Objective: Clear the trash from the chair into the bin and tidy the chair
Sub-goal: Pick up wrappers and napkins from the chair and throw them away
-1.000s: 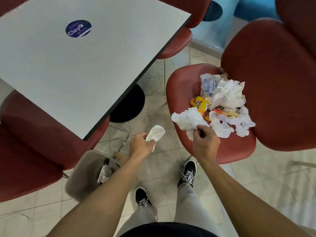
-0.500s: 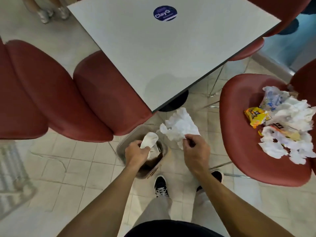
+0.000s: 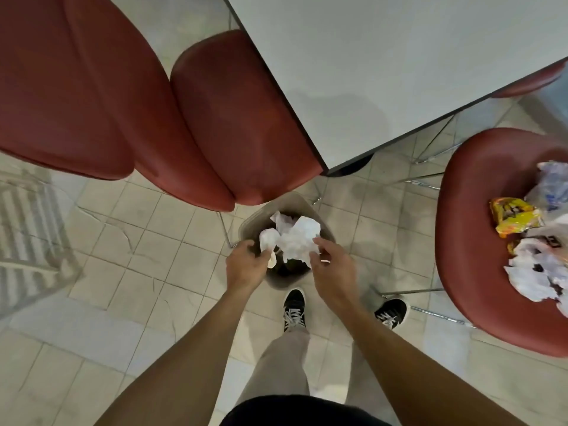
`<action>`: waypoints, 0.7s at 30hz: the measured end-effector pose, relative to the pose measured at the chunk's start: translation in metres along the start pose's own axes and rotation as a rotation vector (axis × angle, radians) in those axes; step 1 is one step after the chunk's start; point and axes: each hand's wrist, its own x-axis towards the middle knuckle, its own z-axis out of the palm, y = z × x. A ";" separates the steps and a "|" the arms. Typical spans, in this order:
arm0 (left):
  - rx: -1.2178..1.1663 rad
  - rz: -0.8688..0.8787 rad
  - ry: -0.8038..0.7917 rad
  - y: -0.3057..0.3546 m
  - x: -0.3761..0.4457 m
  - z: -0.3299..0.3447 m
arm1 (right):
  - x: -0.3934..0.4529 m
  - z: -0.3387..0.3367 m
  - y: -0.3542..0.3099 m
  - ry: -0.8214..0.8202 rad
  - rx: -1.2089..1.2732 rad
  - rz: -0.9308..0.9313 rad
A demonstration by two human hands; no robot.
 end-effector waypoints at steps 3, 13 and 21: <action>-0.009 -0.015 -0.026 -0.001 -0.003 0.003 | 0.003 0.003 0.008 -0.090 -0.033 0.029; 0.075 0.095 -0.160 0.038 -0.019 0.039 | 0.009 -0.051 0.024 -0.030 -0.067 0.093; 0.181 0.267 -0.269 0.107 -0.048 0.104 | 0.026 -0.135 0.059 0.066 0.045 0.151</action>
